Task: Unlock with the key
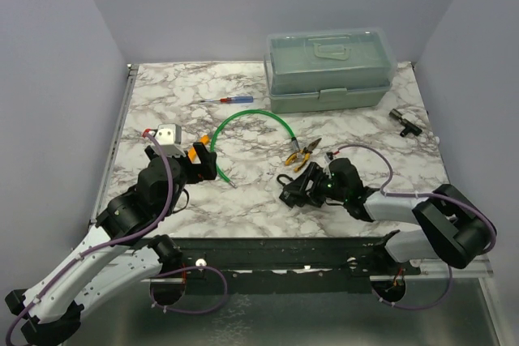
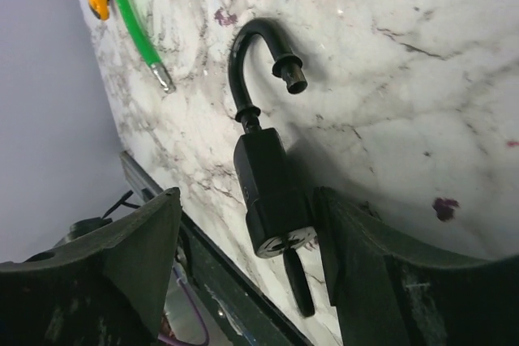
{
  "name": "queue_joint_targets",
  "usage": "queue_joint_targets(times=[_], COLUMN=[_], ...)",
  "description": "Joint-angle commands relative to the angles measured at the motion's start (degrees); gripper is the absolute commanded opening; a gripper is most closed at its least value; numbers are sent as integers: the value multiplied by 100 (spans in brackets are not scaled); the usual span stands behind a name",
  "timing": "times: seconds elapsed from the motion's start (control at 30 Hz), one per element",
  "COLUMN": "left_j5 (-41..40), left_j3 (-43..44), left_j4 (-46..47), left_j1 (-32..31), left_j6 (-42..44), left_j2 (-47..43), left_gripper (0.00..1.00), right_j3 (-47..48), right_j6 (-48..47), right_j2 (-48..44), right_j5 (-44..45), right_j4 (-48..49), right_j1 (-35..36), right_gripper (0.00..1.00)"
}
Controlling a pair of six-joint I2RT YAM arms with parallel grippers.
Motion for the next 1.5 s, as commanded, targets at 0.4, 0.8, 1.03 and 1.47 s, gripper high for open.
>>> queue_joint_targets(times=[0.4,0.8,1.03,1.47], left_j5=[-84,-74,-93,-71], left_j3=[-45,-47,-52,-51], left_j4=[-47,-52,-47,-27], left_j1=[30,49,60,133], left_j6=[46,46,63,121], left_j2=[-74,-46,-5,20], left_gripper=[94,94,94,94], right_j3=[1165,1128,1117,1480], right_j6=[-2426,-2548,-2270,-1748], right_j2=[-1277,-618,-239,601], right_j5=[1336,667,415,176], right_j4=[-3331,-2684,-2225,-1268], right_j1=[-36,49,237,673], right_gripper=[62,46,44,43])
